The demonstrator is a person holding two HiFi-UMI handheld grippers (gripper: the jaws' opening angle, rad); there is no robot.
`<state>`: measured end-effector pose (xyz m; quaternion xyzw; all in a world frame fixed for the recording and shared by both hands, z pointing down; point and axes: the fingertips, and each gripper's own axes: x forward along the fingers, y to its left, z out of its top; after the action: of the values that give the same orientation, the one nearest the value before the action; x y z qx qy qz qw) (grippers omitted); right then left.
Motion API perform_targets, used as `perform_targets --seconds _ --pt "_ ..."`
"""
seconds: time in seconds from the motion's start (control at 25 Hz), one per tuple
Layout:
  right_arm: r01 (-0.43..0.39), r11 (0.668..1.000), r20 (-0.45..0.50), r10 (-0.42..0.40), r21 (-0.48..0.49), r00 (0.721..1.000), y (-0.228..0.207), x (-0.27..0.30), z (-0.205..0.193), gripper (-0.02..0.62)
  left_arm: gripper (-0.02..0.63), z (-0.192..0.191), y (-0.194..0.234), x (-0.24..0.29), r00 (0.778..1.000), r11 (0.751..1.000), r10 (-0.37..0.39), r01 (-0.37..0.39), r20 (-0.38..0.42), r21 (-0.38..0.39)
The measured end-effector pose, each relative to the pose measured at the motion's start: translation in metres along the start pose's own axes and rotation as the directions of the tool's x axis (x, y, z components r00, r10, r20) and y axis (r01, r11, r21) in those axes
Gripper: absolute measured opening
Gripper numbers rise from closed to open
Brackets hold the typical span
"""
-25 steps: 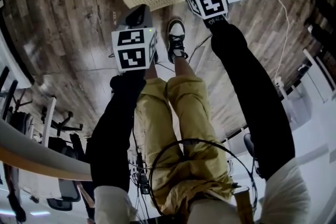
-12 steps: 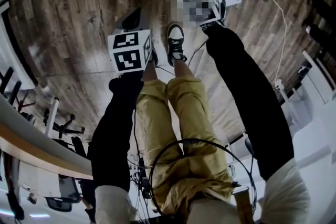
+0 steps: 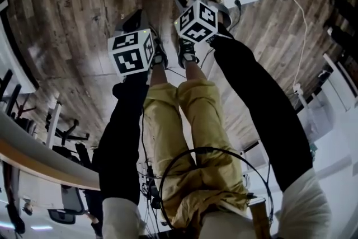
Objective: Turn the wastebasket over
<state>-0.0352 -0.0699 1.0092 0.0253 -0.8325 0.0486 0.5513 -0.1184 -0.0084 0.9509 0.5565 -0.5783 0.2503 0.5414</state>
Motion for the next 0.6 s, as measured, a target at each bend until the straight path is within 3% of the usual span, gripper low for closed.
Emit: perform_targets --seconds 0.12,0.32,0.44,0.6 --pt "-0.119 0.993 -0.047 0.120 0.020 0.992 0.029 0.013 -0.018 0.073 0.002 -0.007 0.007 -0.001 1.000 1.000 0.007 -0.007 -0.007 0.001" --pt "-0.226 0.974 -0.081 0.226 0.008 0.971 0.057 0.030 -0.024 0.083 0.002 -0.012 0.017 -0.001 1.000 1.000 0.018 -0.019 -0.004 -0.010" --pt "-0.262 0.960 -0.086 0.270 0.098 0.959 0.066 0.032 -0.028 0.084 0.002 -0.015 0.015 -0.003 1.000 1.000 0.013 -0.013 -0.006 -0.006" --pt "-0.258 0.937 -0.020 0.270 0.238 0.963 0.062 0.018 -0.022 0.117 0.002 -0.010 0.011 -0.014 1.000 1.000 0.001 -0.001 0.002 0.012"
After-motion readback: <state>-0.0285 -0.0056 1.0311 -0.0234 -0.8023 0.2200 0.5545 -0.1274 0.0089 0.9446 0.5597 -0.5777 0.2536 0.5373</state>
